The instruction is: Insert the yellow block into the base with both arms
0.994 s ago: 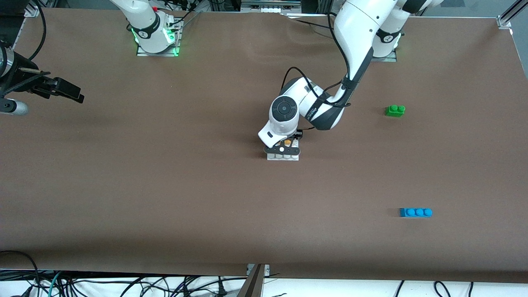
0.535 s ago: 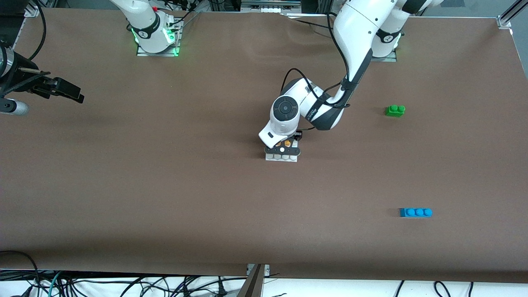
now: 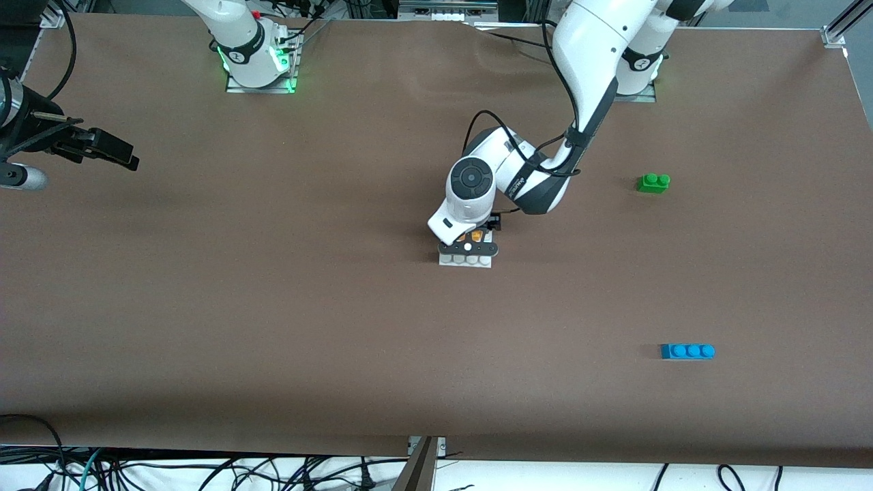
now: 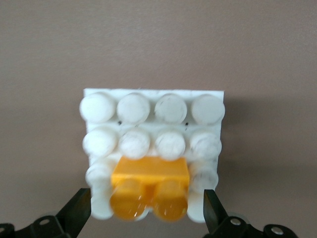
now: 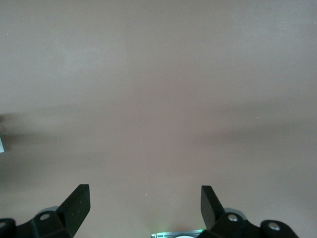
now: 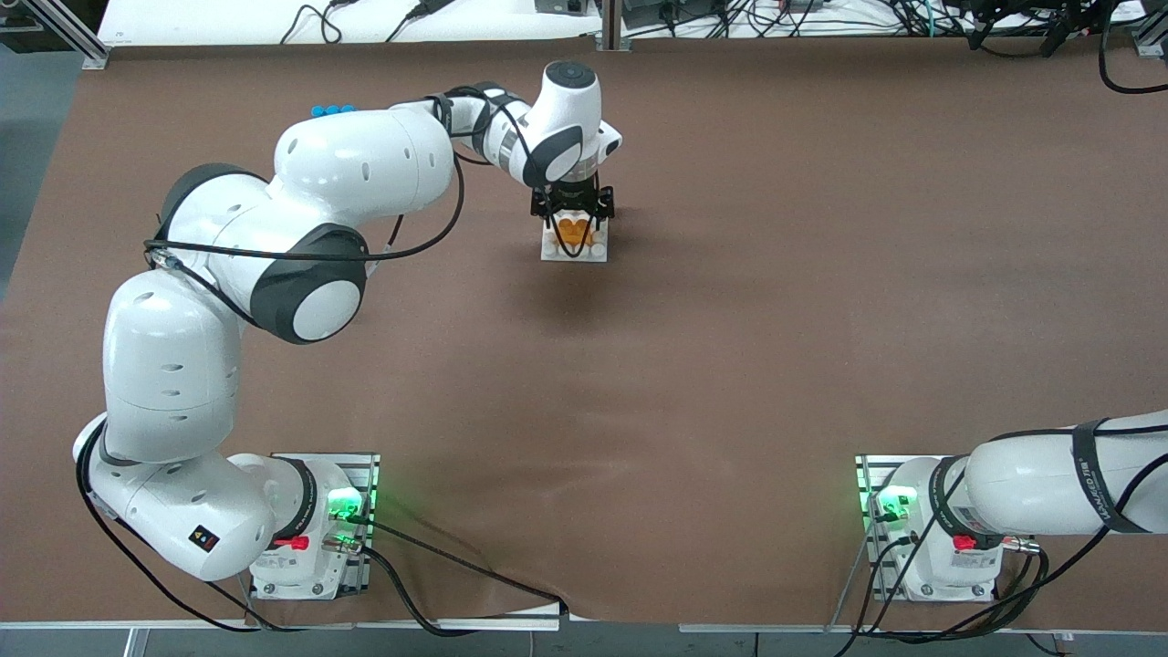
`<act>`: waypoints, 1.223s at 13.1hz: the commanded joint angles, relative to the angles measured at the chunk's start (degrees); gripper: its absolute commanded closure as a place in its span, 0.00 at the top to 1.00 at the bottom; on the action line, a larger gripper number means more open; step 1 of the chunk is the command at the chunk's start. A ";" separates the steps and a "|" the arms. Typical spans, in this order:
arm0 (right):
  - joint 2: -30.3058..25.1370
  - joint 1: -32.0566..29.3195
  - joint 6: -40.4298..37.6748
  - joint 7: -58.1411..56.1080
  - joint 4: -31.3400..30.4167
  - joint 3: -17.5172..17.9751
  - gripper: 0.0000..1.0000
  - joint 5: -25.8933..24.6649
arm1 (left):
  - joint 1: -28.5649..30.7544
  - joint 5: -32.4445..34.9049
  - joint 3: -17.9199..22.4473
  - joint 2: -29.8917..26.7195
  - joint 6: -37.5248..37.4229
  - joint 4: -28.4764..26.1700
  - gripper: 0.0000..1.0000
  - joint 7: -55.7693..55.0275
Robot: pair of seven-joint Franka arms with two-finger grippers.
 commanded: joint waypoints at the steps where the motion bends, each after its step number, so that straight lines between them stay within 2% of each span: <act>1: -0.48 -0.29 0.28 -0.88 -0.19 0.01 0.99 0.80 | 0.20 -3.30 1.17 -6.18 -8.02 1.42 1.00 -0.03; 4: -0.48 -0.29 0.28 -0.88 -0.19 0.02 0.99 0.80 | 3.71 -3.13 1.44 -14.35 -14.34 1.60 1.00 0.49; 8: -0.48 -0.29 0.28 -0.79 -0.19 -0.07 0.99 0.80 | 11.96 -2.78 1.35 -22.89 -21.20 2.65 1.00 2.32; 10: -0.48 -0.29 0.19 -0.88 -0.19 -0.07 0.99 0.80 | 18.63 -3.65 1.00 -25.09 -25.85 4.32 1.00 11.95; 12: -0.48 -0.29 0.19 -0.88 -0.19 -0.07 0.99 0.80 | 23.38 -3.83 1.00 -29.66 -34.09 3.88 1.00 21.20; 14: -0.48 -0.29 0.28 -0.88 -0.19 -0.07 0.99 0.80 | 30.75 -3.75 0.91 -31.33 -35.72 3.71 1.00 29.02; 16: -0.48 -0.29 0.19 -0.88 -0.19 -0.07 0.99 0.80 | 36.13 -3.13 1.26 -32.13 -34.15 2.05 1.00 35.54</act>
